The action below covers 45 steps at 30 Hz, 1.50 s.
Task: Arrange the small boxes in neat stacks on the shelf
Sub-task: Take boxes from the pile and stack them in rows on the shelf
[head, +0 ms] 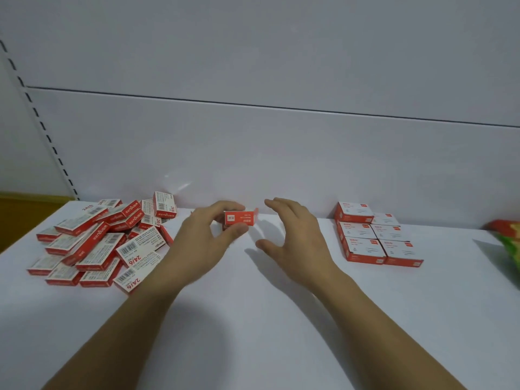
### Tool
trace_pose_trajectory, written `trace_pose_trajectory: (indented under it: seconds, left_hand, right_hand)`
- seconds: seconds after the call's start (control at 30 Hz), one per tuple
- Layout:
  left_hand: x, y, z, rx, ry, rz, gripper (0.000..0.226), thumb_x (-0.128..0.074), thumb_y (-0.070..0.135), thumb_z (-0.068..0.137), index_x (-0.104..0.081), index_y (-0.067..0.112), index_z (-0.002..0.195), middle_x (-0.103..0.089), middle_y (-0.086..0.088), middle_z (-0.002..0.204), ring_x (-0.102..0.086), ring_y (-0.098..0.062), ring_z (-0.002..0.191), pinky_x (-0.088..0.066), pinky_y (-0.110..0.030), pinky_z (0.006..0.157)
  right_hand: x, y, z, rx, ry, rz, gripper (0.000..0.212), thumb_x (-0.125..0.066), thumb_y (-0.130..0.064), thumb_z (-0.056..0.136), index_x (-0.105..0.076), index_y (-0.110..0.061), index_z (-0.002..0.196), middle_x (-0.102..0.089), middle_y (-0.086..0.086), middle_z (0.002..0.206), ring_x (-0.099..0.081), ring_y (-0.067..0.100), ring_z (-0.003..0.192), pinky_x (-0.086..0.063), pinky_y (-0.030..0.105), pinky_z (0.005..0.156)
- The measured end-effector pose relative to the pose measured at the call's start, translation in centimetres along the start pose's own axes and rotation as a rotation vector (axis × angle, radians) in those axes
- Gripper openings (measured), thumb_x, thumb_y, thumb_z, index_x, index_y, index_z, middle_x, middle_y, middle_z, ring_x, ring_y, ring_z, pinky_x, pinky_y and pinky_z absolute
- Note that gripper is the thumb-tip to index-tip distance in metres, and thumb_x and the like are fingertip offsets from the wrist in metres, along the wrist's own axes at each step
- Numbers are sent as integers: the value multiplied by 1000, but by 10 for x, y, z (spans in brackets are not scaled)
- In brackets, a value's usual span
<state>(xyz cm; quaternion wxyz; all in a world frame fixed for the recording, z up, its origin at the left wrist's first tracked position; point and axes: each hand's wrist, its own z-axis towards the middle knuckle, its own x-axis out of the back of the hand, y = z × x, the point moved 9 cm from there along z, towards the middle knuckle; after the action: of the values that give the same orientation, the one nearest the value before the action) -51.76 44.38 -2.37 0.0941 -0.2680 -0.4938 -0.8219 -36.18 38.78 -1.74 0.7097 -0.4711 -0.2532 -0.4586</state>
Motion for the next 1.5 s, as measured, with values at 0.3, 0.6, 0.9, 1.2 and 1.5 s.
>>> trace_pose_trajectory:
  seconds: [0.3,0.6,0.9,1.2,1.5]
  left_hand:
    - [-27,-11,-3,261,-132,-500,53,-43,58,86,-71,16,102,-66,-8,70,-59,-20,66,-48,-45,71]
    - [-32,-12,-6,318,-183,-547,48,-51,50,84,-67,13,111,-70,-1,78,-63,-15,76,-52,-39,82]
    - [-34,-12,-10,391,-187,-802,30,-64,13,87,-61,10,117,-72,-8,108,-68,-25,101,-54,-41,88]
    - [-32,-9,-7,297,-187,-608,29,-58,29,91,-68,18,116,-74,-3,97,-62,-13,83,-44,-26,63]
    - [-18,5,-6,173,-40,-386,37,-70,44,75,-59,30,108,-69,12,95,-60,1,70,-42,-14,59]
  right_hand:
    - [-3,-5,-3,-44,-93,338,50,-69,-24,86,-50,-31,131,-63,-18,107,-60,1,89,-48,16,84]
    - [-12,12,-4,-287,-54,759,23,-65,-13,88,-67,-28,107,-73,-8,97,-68,16,84,-57,39,83]
    - [-23,8,-11,-400,-69,1017,19,-65,-6,87,-66,-16,104,-74,-2,88,-71,18,79,-59,35,78]
    - [-13,14,-6,-396,-22,969,24,-65,-17,89,-64,-21,112,-73,1,85,-71,14,79,-55,26,69]
    - [-11,13,-8,-422,32,1167,26,-60,-4,90,-63,-11,114,-69,20,87,-69,24,74,-56,33,71]
